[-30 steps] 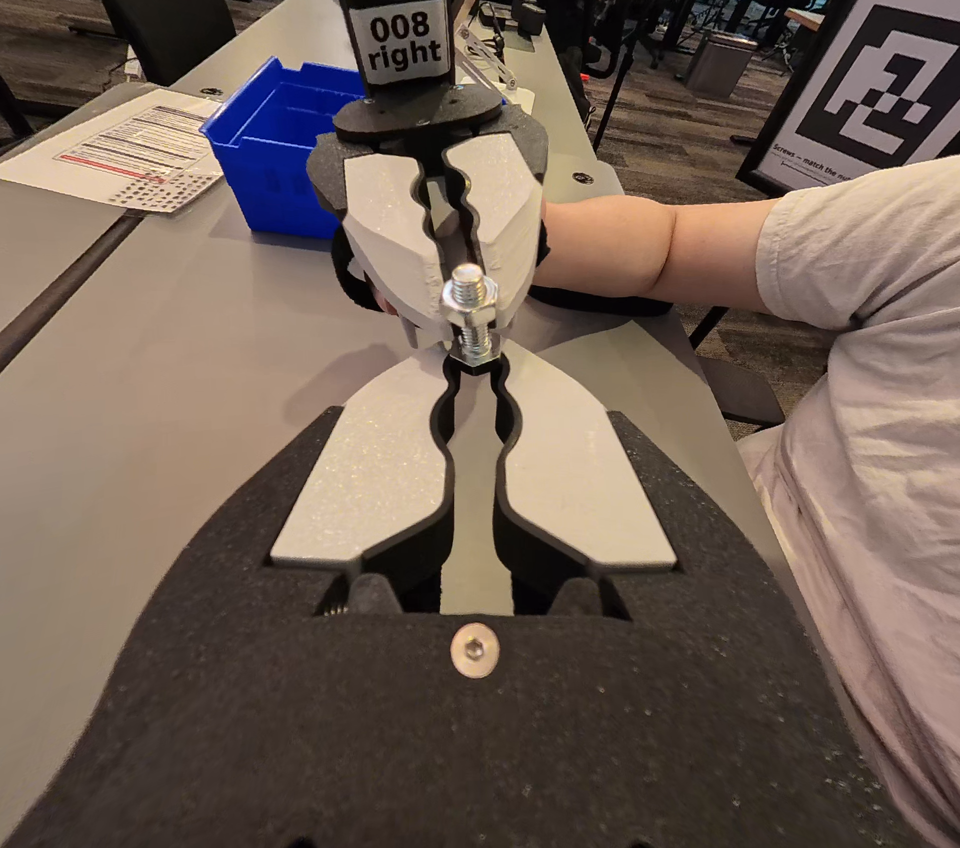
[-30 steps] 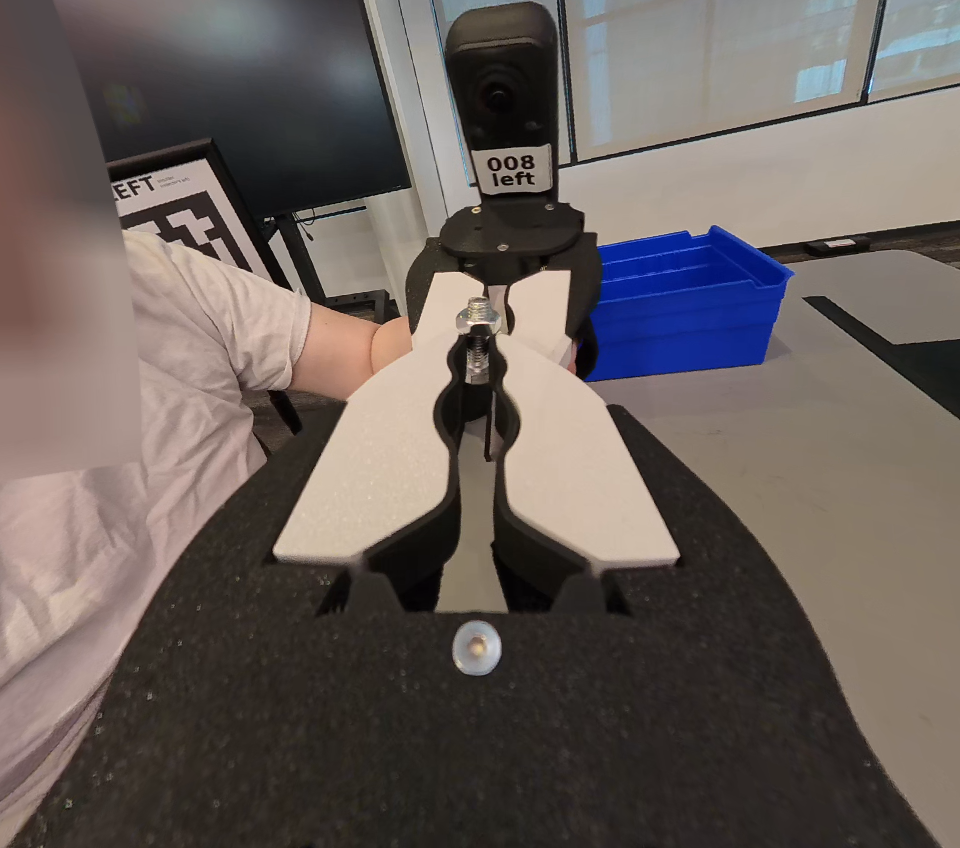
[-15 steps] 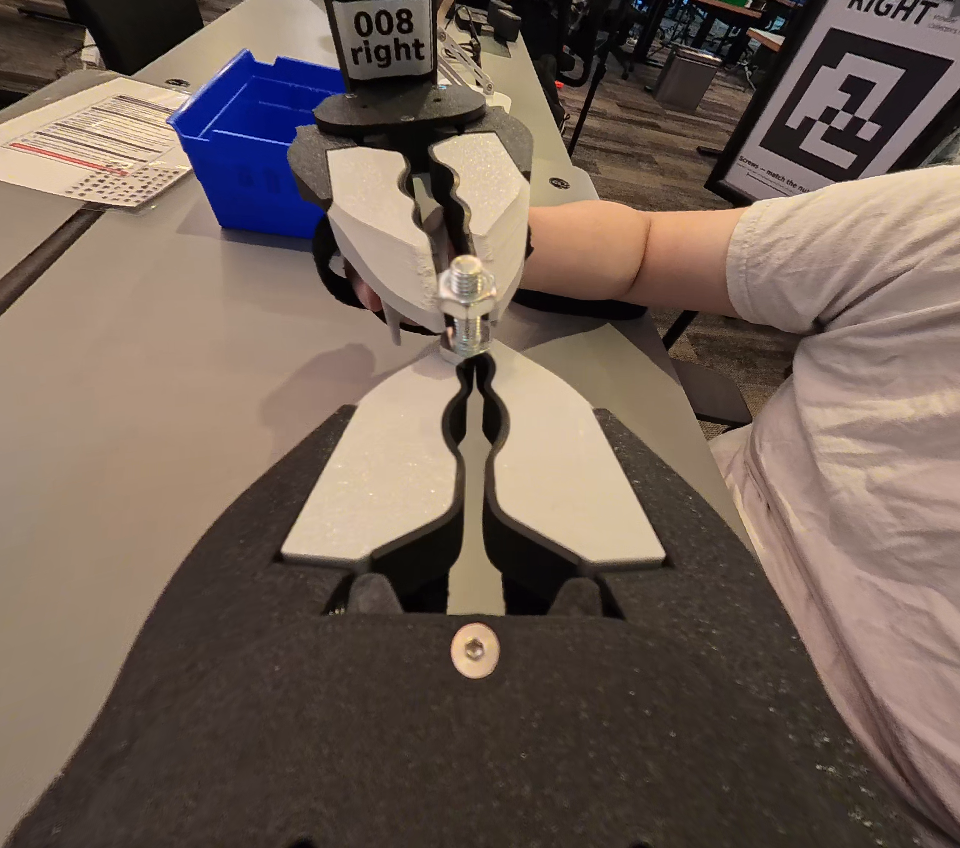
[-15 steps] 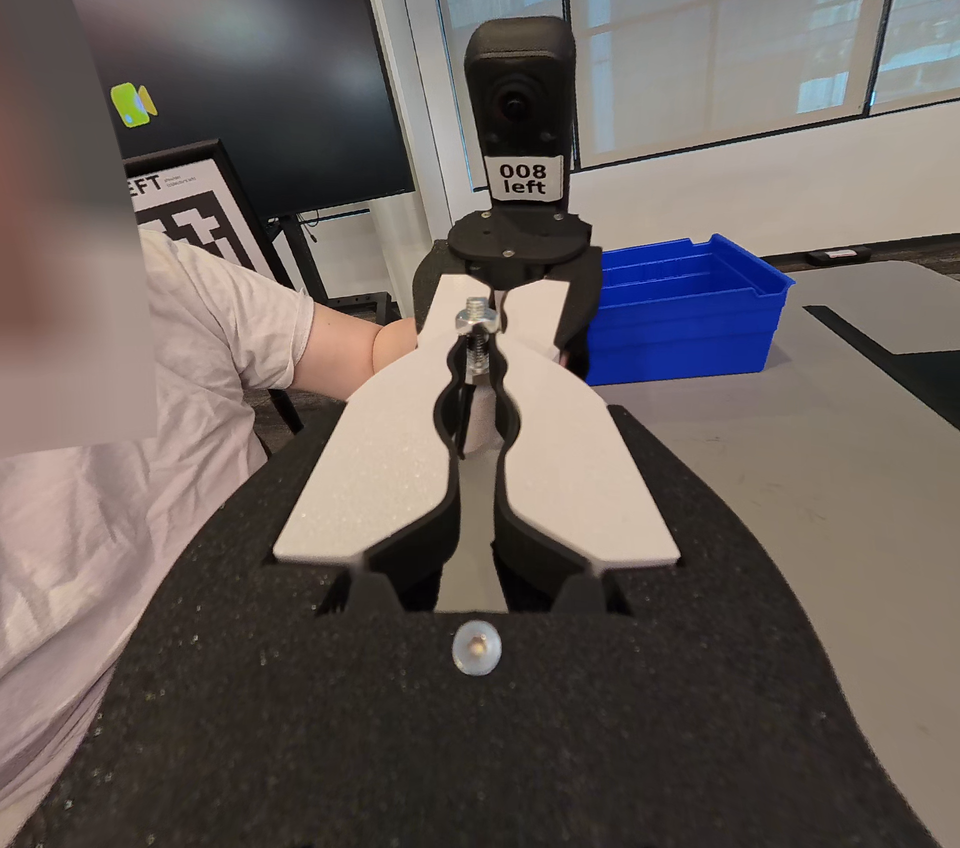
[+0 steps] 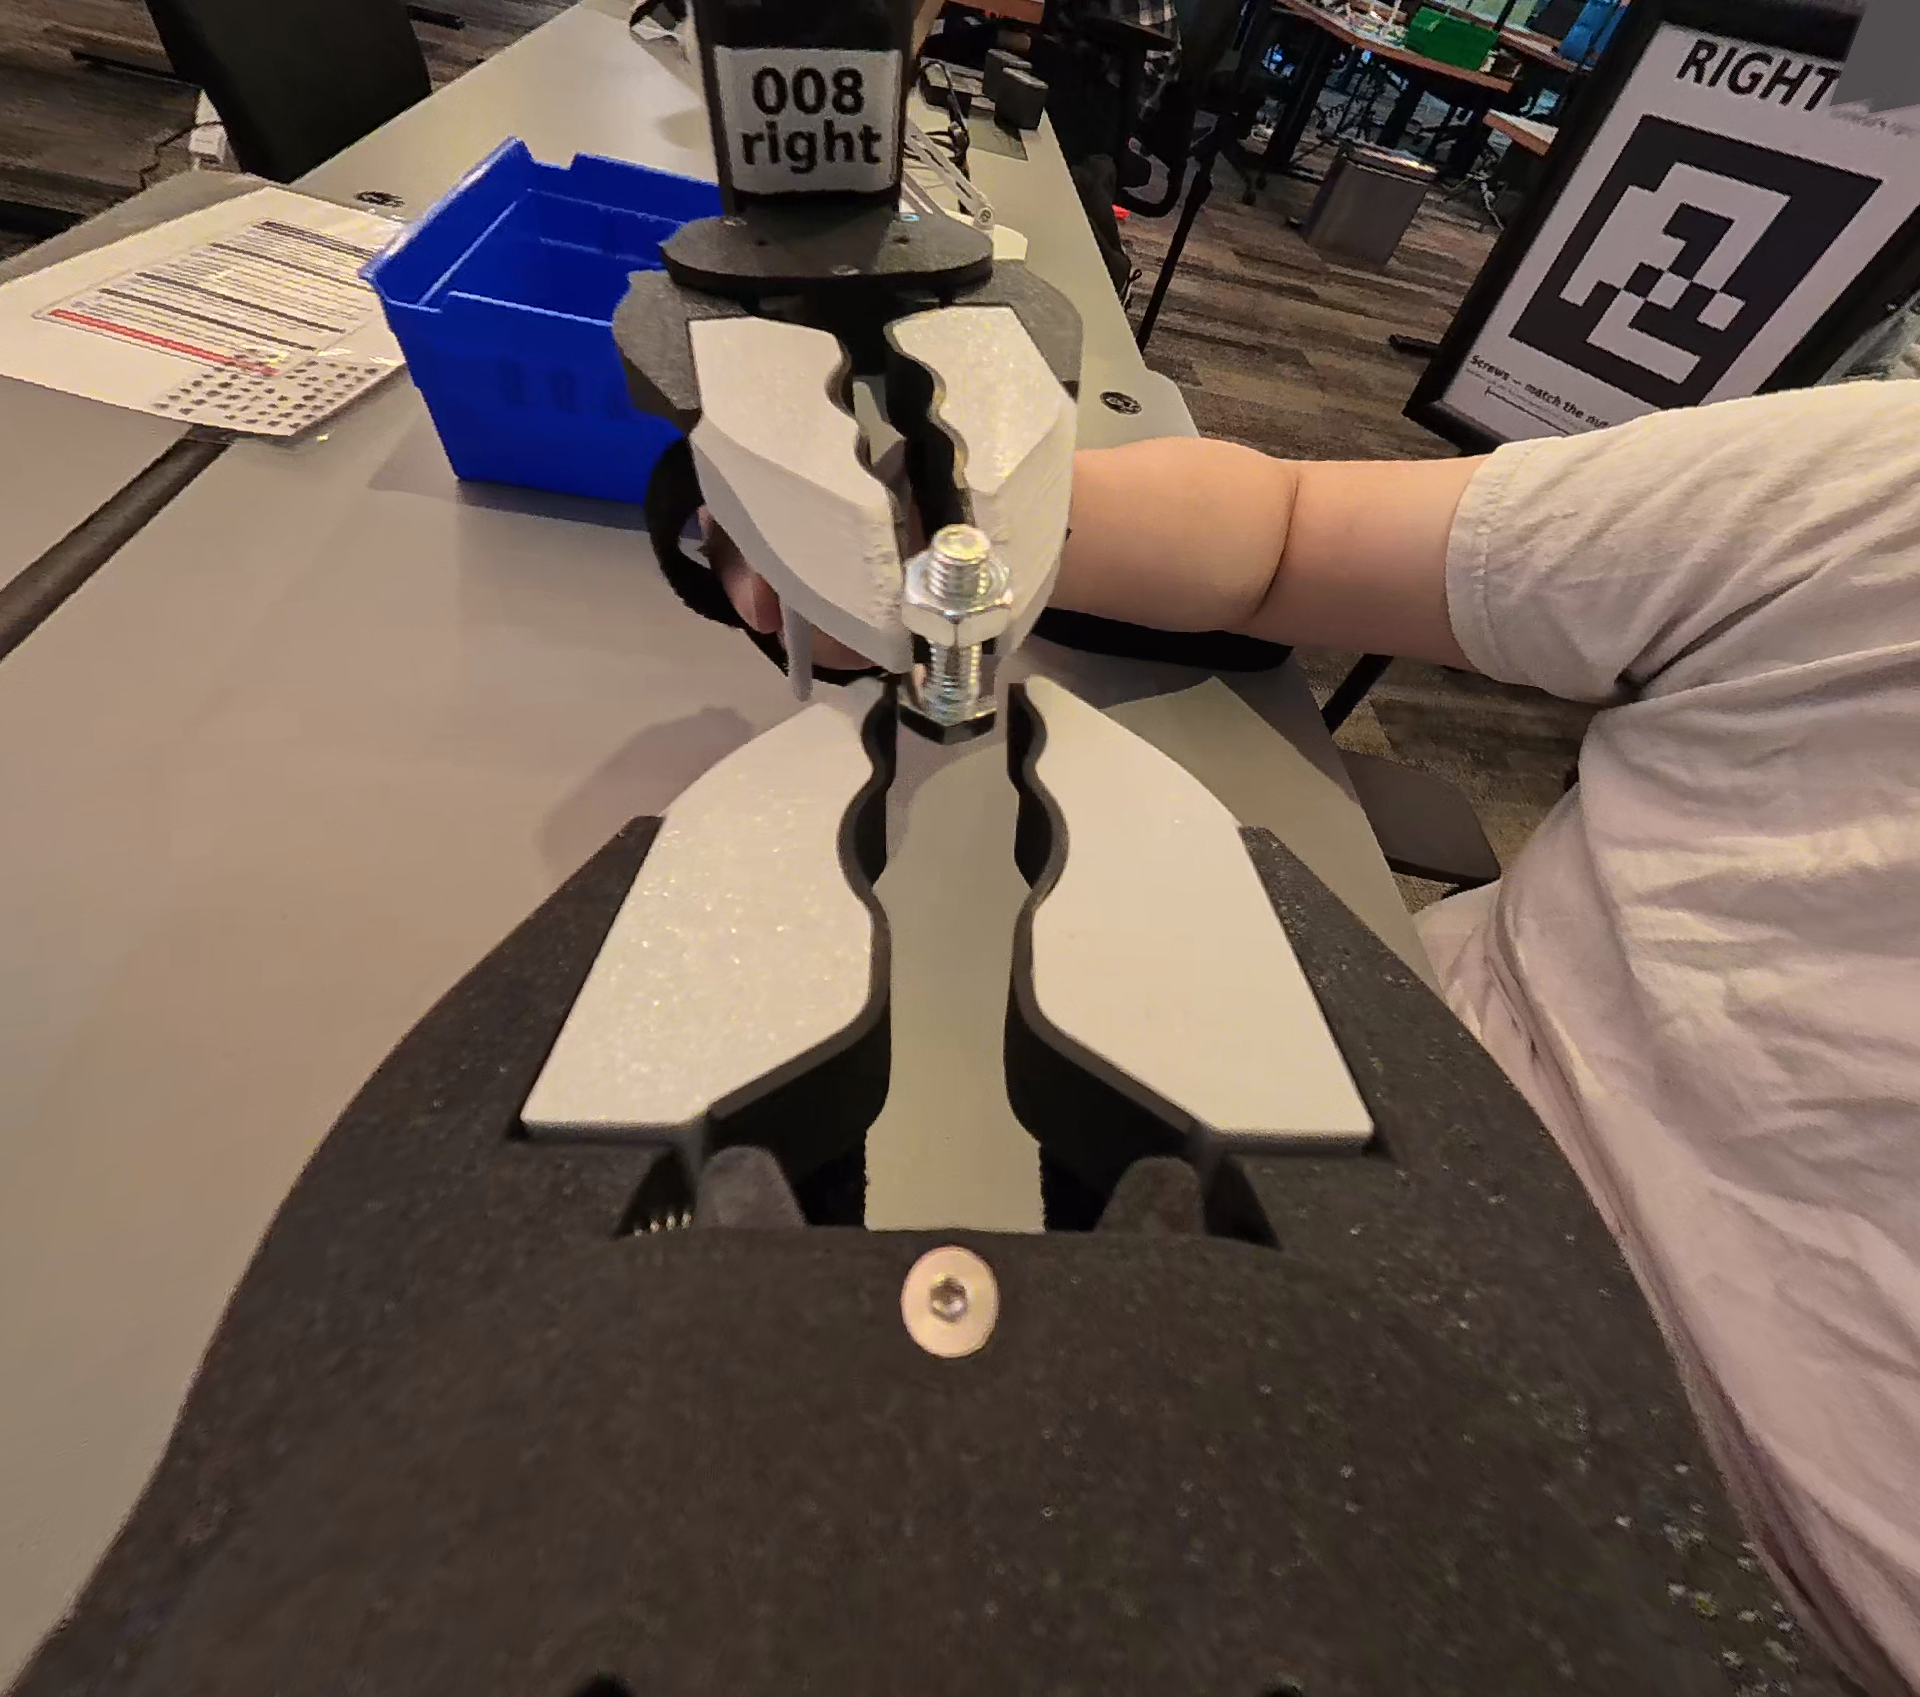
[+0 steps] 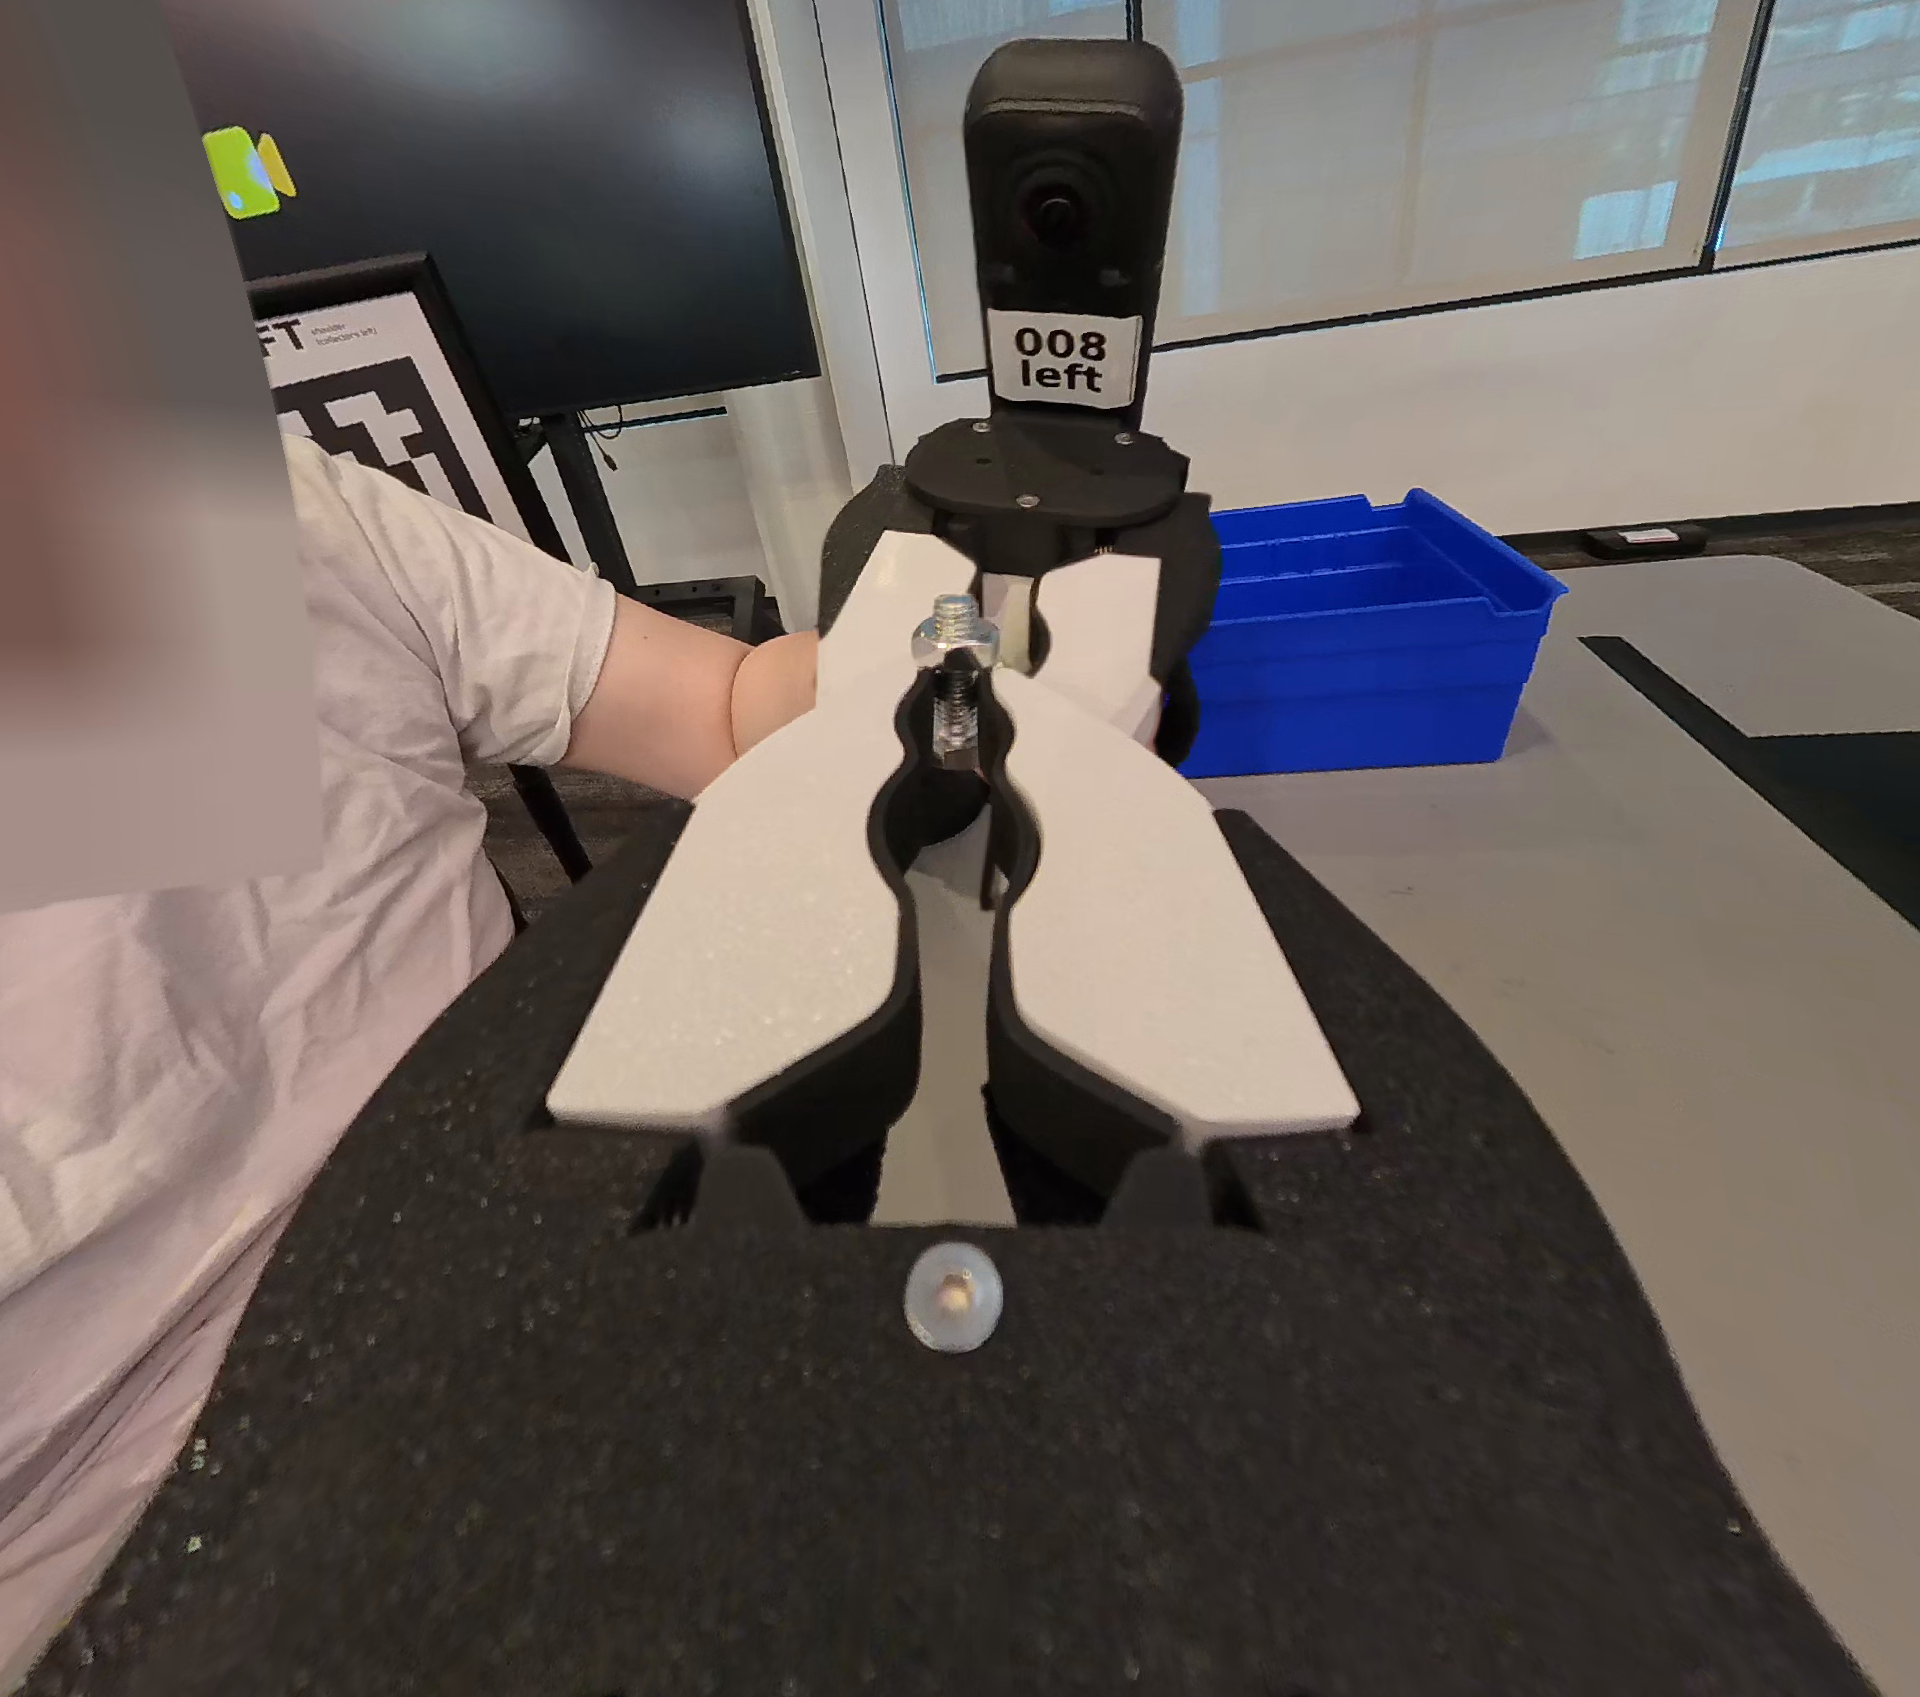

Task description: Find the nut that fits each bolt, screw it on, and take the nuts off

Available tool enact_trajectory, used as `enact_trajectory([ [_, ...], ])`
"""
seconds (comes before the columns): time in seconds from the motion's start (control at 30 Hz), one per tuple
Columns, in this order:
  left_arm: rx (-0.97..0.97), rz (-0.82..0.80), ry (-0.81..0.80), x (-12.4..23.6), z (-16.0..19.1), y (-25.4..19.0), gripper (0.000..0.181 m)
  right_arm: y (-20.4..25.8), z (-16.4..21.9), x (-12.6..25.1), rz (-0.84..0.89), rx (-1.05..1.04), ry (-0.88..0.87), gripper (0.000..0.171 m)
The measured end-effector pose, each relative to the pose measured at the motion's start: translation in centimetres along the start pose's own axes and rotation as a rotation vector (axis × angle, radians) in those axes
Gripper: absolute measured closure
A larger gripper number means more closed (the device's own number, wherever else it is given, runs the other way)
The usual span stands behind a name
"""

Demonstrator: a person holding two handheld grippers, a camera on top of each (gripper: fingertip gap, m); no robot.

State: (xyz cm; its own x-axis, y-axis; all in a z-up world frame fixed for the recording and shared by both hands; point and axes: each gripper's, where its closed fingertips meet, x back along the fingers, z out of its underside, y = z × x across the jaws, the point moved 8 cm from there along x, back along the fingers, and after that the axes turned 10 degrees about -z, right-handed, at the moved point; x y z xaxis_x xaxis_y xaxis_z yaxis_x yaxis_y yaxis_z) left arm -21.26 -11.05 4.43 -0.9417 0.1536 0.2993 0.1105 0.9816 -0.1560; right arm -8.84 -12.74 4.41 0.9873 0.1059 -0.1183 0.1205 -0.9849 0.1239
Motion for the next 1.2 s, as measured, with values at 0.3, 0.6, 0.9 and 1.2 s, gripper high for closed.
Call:
enact_trajectory([
  [0.3,-0.043,-0.025,-0.019,-0.01,-0.07,-0.14,0.167,0.06,0.03,-0.10,-0.005,0.001,-0.002,0.164],
  [0.6,-0.036,-0.023,0.011,-0.16,0.16,-0.11,0.167,0.08,0.17,-0.15,-0.020,-0.007,0.016,0.158],
  [0.9,-0.037,-0.023,0.027,-0.26,0.32,-0.08,0.167,0.02,0.32,-0.31,0.018,0.006,0.086,0.164],
  [1.2,-0.007,-0.014,0.029,-0.24,0.35,0.09,0.164,-0.22,-0.22,0.01,0.033,-0.043,0.035,0.165],
])
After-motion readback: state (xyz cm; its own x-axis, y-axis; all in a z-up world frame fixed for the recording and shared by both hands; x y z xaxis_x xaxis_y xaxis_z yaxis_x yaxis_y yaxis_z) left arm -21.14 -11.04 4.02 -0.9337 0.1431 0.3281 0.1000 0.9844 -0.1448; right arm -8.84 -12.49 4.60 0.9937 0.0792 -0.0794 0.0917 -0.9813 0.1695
